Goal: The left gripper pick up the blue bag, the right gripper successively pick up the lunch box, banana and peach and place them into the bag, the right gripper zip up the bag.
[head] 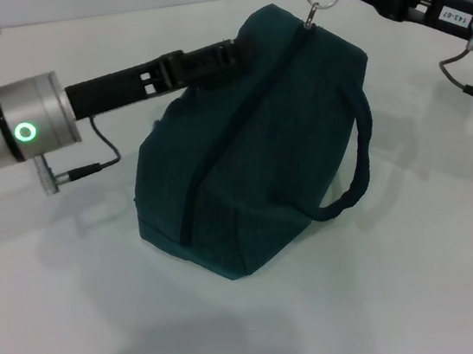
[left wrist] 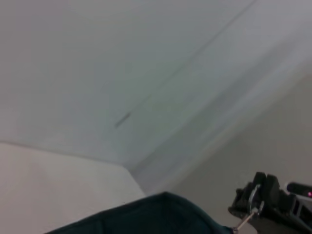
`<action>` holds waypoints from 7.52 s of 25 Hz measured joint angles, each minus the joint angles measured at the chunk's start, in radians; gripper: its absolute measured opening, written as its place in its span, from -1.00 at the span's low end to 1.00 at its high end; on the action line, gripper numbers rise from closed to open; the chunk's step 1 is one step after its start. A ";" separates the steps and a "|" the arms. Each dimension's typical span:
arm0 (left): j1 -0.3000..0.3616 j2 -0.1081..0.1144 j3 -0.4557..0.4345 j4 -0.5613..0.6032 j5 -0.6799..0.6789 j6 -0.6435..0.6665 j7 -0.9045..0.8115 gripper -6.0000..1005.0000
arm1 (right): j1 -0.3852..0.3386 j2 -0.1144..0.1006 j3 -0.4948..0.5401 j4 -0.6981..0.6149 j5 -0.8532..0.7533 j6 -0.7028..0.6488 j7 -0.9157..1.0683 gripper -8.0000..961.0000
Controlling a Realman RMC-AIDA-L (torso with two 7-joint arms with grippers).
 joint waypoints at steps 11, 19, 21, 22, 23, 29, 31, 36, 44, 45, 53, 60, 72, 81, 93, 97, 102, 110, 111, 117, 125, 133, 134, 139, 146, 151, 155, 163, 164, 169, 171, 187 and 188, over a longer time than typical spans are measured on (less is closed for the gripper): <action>-0.018 -0.020 0.012 0.063 0.046 -0.022 -0.063 0.76 | 0.000 0.000 -0.002 0.008 0.012 -0.016 -0.009 -0.90; -0.024 -0.028 0.014 0.073 0.065 -0.037 -0.071 0.36 | -0.001 0.001 -0.001 0.008 0.012 -0.019 -0.011 -0.90; -0.022 -0.032 0.014 0.076 0.063 -0.037 -0.070 0.16 | -0.004 0.001 -0.001 0.008 0.012 -0.020 -0.012 -0.90; -0.021 -0.034 0.014 0.076 0.061 -0.037 -0.070 0.05 | -0.007 0.001 0.000 0.009 0.013 -0.020 -0.011 -0.90; -0.021 -0.037 0.014 0.077 0.060 -0.038 -0.069 -0.05 | -0.009 0.001 -0.001 0.009 0.014 -0.020 -0.011 -0.90; -0.016 -0.048 0.013 0.077 0.058 -0.037 -0.048 -0.45 | -0.009 0.002 -0.006 0.058 0.044 -0.025 -0.011 -0.90; -0.012 -0.049 0.013 0.077 0.056 -0.037 -0.041 -0.56 | -0.009 0.001 -0.006 0.069 0.048 -0.025 -0.012 -0.90; 0.003 -0.051 0.012 0.071 0.019 -0.025 -0.015 -0.74 | -0.015 0.001 -0.002 0.073 0.051 -0.027 -0.013 -0.90; 0.014 -0.052 0.013 0.068 0.006 0.004 0.006 -0.80 | -0.005 -0.005 -0.002 0.129 0.086 -0.042 0.030 -0.90; 0.016 -0.052 0.013 0.066 0.006 0.009 0.013 -0.81 | -0.005 -0.005 -0.002 0.131 0.086 -0.043 0.038 -0.90; 0.029 -0.054 0.013 0.065 0.003 0.037 0.040 -0.87 | -0.013 -0.007 0.000 0.137 0.089 -0.038 0.091 -0.90; 0.031 -0.057 0.014 0.063 0.002 0.062 0.071 -0.87 | -0.013 -0.009 0.000 0.172 0.089 -0.031 0.154 -0.90; 0.047 -0.058 0.031 0.037 -0.021 0.134 0.180 -0.87 | -0.022 -0.011 0.009 0.233 0.089 0.019 0.315 -0.89; 0.052 -0.057 0.041 0.037 -0.035 0.210 0.229 -0.87 | -0.027 -0.008 0.011 0.245 0.089 0.068 0.355 -0.89; 0.058 -0.054 0.046 0.037 -0.068 0.208 0.240 -0.88 | -0.017 -0.005 0.004 0.246 0.082 0.068 0.351 -0.89; 0.059 -0.054 0.045 0.037 -0.075 0.185 0.241 -0.88 | -0.019 -0.003 0.010 0.243 0.086 0.047 0.349 -0.89; 0.051 -0.052 0.045 0.038 -0.076 0.164 0.237 -0.88 | -0.020 -0.007 0.014 0.232 0.088 0.029 0.349 -0.89; 0.047 -0.050 0.043 0.043 -0.088 0.101 0.232 -0.88 | -0.051 -0.015 0.048 0.214 0.098 0.021 0.347 -0.31; 0.042 -0.050 0.043 0.043 -0.088 0.085 0.231 -0.88 | -0.059 -0.016 0.053 0.208 0.099 0.021 0.346 -0.23; 0.019 -0.052 0.045 0.035 -0.088 0.020 0.227 -0.88 | -0.080 -0.019 0.067 0.201 0.099 0.010 0.340 0.51; -0.009 -0.054 0.046 0.012 -0.094 -0.065 0.218 -0.88 | -0.095 -0.018 0.077 0.202 0.100 -0.002 0.327 0.70; -0.011 -0.055 0.049 -0.015 -0.149 -0.117 0.241 -0.88 | -0.104 -0.019 0.078 0.202 0.100 -0.016 0.322 0.70; -0.012 -0.054 0.049 -0.015 -0.155 -0.121 0.241 -0.88 | -0.104 -0.019 0.078 0.202 0.099 -0.017 0.321 0.70; -0.009 -0.055 0.049 -0.015 -0.194 -0.123 0.246 -0.66 | -0.105 -0.019 0.078 0.202 0.099 -0.036 0.313 0.70; 0.000 -0.054 0.049 -0.019 -0.254 -0.106 0.246 -0.10 | -0.117 -0.024 0.080 0.199 0.099 -0.098 0.278 0.70; 0.022 -0.050 0.046 0.025 -0.306 -0.004 0.284 0.49 | -0.111 -0.024 0.075 0.163 0.092 -0.248 0.130 0.73; 0.045 -0.049 0.049 0.103 -0.310 0.081 0.286 0.75 | -0.110 -0.026 0.069 0.126 0.074 -0.357 -0.013 0.76; 0.146 -0.028 0.051 0.281 -0.229 0.295 0.295 0.76 | -0.110 -0.032 0.071 -0.005 -0.139 -0.419 -0.259 0.81; 0.165 -0.024 0.051 0.300 -0.211 0.314 0.297 0.76 | -0.110 -0.032 0.071 -0.016 -0.172 -0.421 -0.282 0.82; 0.277 0.003 0.051 0.363 -0.155 0.386 0.358 0.77 | -0.110 -0.019 0.069 -0.066 -0.341 -0.410 -0.369 0.83; 0.312 0.009 0.051 0.362 -0.153 0.407 0.404 0.77 | -0.108 -0.013 0.063 -0.068 -0.391 -0.385 -0.397 0.83; 0.399 0.010 0.115 0.337 -0.069 0.468 0.626 0.77 | -0.082 -0.001 -0.085 -0.056 -0.410 -0.284 -0.443 0.84; 0.399 0.011 0.115 0.337 -0.067 0.468 0.625 0.77 | -0.082 0.000 -0.086 -0.056 -0.410 -0.284 -0.444 0.84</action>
